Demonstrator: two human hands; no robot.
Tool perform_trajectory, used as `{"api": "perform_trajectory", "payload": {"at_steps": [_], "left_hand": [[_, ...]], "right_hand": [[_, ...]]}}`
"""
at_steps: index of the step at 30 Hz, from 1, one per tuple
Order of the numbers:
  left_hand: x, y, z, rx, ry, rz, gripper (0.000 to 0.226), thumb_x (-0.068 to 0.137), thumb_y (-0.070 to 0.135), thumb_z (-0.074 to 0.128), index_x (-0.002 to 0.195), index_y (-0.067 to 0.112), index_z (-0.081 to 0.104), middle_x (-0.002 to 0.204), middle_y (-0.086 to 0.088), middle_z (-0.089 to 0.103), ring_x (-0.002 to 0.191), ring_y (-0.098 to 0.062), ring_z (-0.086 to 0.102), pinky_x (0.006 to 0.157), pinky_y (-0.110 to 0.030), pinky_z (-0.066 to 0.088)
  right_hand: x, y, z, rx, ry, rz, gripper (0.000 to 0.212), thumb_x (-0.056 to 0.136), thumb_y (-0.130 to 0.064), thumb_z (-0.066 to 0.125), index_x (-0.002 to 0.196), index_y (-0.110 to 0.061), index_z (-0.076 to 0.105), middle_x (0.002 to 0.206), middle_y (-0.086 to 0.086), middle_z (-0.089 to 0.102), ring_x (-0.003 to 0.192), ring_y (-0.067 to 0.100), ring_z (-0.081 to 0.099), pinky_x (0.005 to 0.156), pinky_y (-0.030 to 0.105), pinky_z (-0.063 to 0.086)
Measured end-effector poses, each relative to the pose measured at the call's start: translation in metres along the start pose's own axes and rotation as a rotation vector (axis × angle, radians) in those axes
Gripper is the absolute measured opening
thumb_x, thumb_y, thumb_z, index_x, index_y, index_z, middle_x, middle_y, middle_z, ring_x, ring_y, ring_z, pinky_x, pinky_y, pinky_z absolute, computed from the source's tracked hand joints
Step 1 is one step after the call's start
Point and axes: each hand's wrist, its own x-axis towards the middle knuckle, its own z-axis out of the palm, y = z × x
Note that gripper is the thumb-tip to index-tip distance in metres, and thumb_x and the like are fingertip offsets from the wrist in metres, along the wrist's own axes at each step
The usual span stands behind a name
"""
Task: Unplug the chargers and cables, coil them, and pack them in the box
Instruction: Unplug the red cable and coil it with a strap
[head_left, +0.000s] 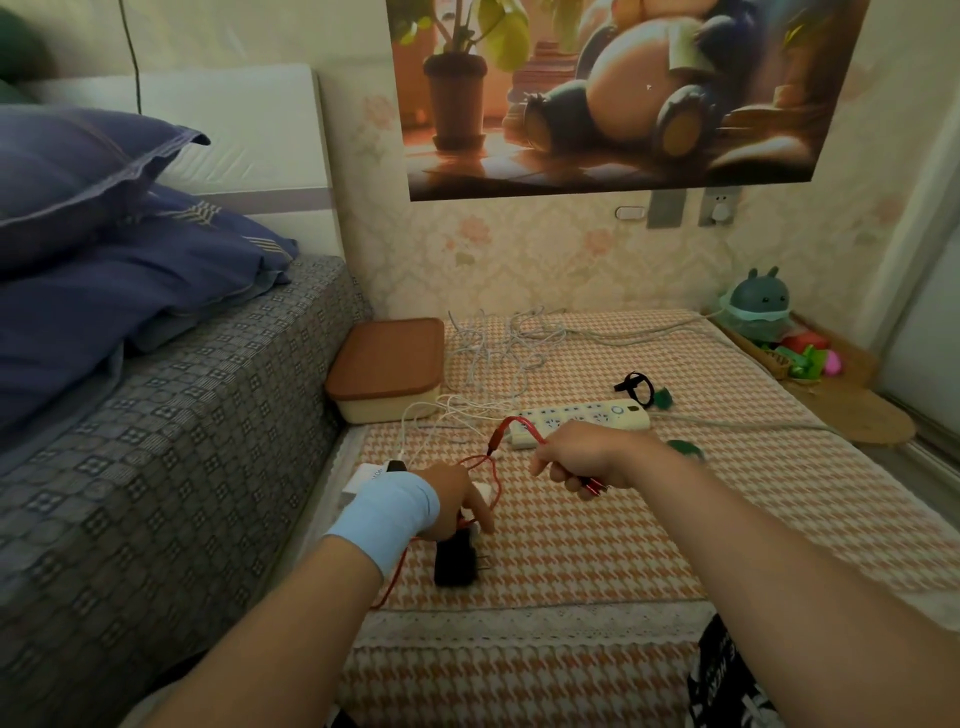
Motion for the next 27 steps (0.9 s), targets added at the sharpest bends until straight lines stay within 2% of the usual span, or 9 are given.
{"api": "perform_trajectory", "payload": {"at_steps": [3,5,9,13,19,21,23,25,27], "left_hand": [[0.008,-0.001,0.008,0.207,0.007,-0.041,0.057,0.091,0.010,0.061,0.137,0.041,0.051,0.146,-0.008,0.029,0.134,-0.032,0.032,0.109,-0.045,0.038],[0.009,0.002,0.009,0.263,0.039,-0.034,0.065,0.084,0.008,0.069,0.136,0.042,0.051,0.149,-0.006,0.024,0.137,-0.033,0.024,0.111,-0.047,0.034],[0.016,0.012,0.003,0.324,0.164,0.013,0.042,0.083,0.025,0.075,0.122,0.037,0.065,0.144,-0.004,0.034,0.132,-0.029,0.029,0.110,-0.040,0.029],[0.028,0.022,0.005,0.392,0.174,0.031,0.043,0.084,0.046,0.069,0.126,0.039,0.062,0.141,-0.002,0.038,0.129,-0.028,0.031,0.109,-0.039,0.026],[0.045,0.040,-0.004,0.128,0.438,0.031,0.054,0.082,0.076,0.047,0.109,0.036,0.070,0.127,0.003,0.047,0.119,-0.022,0.039,0.102,-0.040,0.033],[0.050,0.044,-0.008,0.111,0.495,0.016,0.056,0.082,0.077,0.044,0.099,0.033,0.073,0.116,0.004,0.051,0.111,-0.020,0.043,0.096,-0.038,0.036],[0.056,0.048,-0.013,0.009,0.542,0.007,0.060,0.083,0.076,0.043,0.087,0.026,0.076,0.101,0.002,0.059,0.095,-0.020,0.052,0.083,-0.035,0.041],[0.064,0.051,-0.016,-0.227,0.523,0.041,0.058,0.089,0.069,0.043,0.074,0.022,0.073,0.080,-0.005,0.066,0.072,-0.024,0.059,0.064,-0.034,0.043],[0.069,0.053,-0.018,-0.473,0.466,0.100,0.041,0.093,0.057,0.049,0.073,0.027,0.069,0.077,-0.011,0.067,0.064,-0.025,0.056,0.062,-0.033,0.043]], "right_hand": [[-0.003,0.006,0.000,-0.051,-0.047,0.005,0.029,0.107,-0.026,0.041,0.108,-0.011,0.066,0.074,0.004,0.047,0.054,0.016,0.041,0.050,0.027,0.040],[-0.005,0.010,-0.003,-0.079,-0.064,0.010,0.031,0.108,-0.029,0.040,0.112,-0.014,0.066,0.073,0.002,0.046,0.054,0.015,0.041,0.052,0.027,0.042],[-0.008,0.014,-0.007,-0.127,-0.051,-0.027,0.030,0.109,-0.027,0.041,0.112,-0.016,0.068,0.076,0.002,0.045,0.052,0.012,0.036,0.049,0.026,0.035],[-0.010,0.019,-0.008,-0.240,-0.011,-0.060,0.024,0.101,-0.026,0.055,0.115,-0.014,0.070,0.092,0.004,0.057,0.056,0.014,0.040,0.049,0.026,0.037],[0.001,0.026,-0.026,-0.155,0.037,-0.142,0.037,0.090,-0.026,0.059,0.123,-0.013,0.070,0.087,0.007,0.050,0.051,0.015,0.027,0.049,0.028,0.025],[0.003,0.029,-0.033,-0.160,0.001,-0.188,0.030,0.089,-0.019,0.062,0.117,-0.023,0.073,0.086,0.003,0.059,0.054,0.015,0.034,0.049,0.028,0.030],[0.001,0.033,-0.037,-0.207,-0.067,-0.245,0.031,0.085,-0.015,0.070,0.110,-0.033,0.073,0.089,-0.002,0.066,0.064,0.017,0.055,0.057,0.030,0.046],[0.001,0.038,-0.039,-0.305,-0.085,-0.278,0.027,0.082,-0.020,0.077,0.099,-0.040,0.071,0.099,-0.006,0.071,0.090,0.019,0.068,0.077,0.033,0.055],[0.003,0.044,-0.043,-0.334,-0.049,-0.262,0.014,0.086,-0.027,0.077,0.098,-0.033,0.072,0.101,-0.006,0.071,0.096,0.019,0.068,0.081,0.030,0.054]]}}
